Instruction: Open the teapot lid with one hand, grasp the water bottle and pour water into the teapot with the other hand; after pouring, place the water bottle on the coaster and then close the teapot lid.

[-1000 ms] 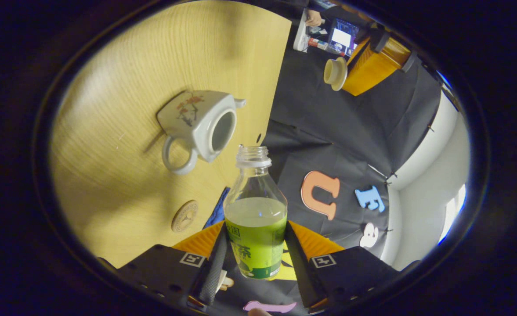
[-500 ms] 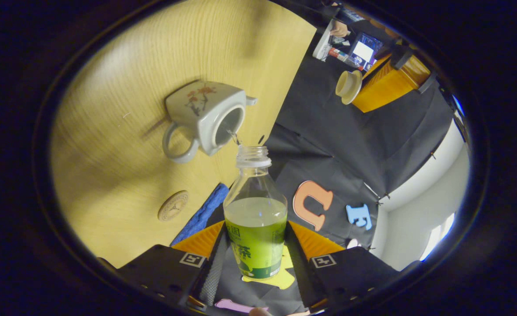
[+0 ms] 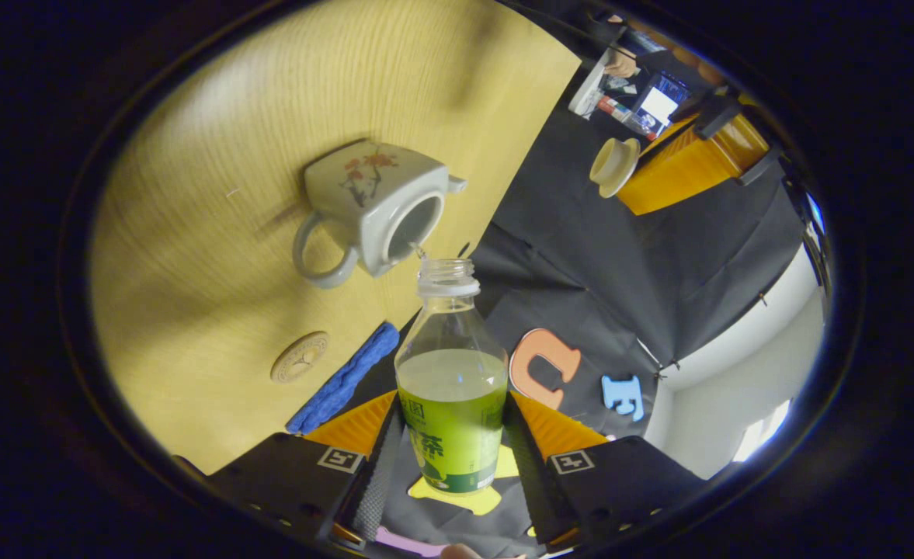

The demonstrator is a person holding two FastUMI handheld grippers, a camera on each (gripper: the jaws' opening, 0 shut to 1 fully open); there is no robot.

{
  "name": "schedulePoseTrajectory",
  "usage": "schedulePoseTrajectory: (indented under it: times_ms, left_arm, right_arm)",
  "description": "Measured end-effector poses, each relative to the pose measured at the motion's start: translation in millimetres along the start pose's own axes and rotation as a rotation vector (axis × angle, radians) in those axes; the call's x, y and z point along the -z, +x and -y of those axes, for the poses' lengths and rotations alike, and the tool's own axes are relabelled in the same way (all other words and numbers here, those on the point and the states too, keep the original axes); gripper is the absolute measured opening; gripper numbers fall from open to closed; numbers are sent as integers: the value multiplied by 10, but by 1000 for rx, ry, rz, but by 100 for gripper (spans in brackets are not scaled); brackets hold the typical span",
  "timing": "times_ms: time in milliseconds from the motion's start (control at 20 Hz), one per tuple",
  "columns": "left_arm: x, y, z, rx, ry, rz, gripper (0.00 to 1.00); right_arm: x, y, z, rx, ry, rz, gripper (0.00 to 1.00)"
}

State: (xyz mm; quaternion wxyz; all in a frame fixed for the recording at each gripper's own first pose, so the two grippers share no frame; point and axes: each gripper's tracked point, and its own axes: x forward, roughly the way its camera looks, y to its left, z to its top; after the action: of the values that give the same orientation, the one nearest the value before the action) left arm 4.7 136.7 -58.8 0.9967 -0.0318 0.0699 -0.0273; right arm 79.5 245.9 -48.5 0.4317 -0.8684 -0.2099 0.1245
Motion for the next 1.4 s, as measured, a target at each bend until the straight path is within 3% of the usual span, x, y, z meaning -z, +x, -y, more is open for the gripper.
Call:
schedulePoseTrajectory:
  times_ms: [400, 500, 700, 1100, 1400]
  left_arm:
    - [12, 28, -56, -10, -9, 11, 3]
    - [21, 33, -161, -56, -1, 12, 3]
    - [26, 25, -167, -56, -4, 8, 3]
    - [-47, 8, -74, -55, 21, 25, 3]
    - [-64, 50, 191, -5, 14, 28, 3]
  right_arm:
    - [-81, 4, -44, -2, 72, 21, 72]
    - [-67, -19, -130, -32, 139, 14, 72]
    - [-26, -66, -226, -71, 317, 6, 72]
    - [73, -127, -301, -165, 961, 5, 74]
    - [616, 13, -27, -118, 1611, -33, 72]
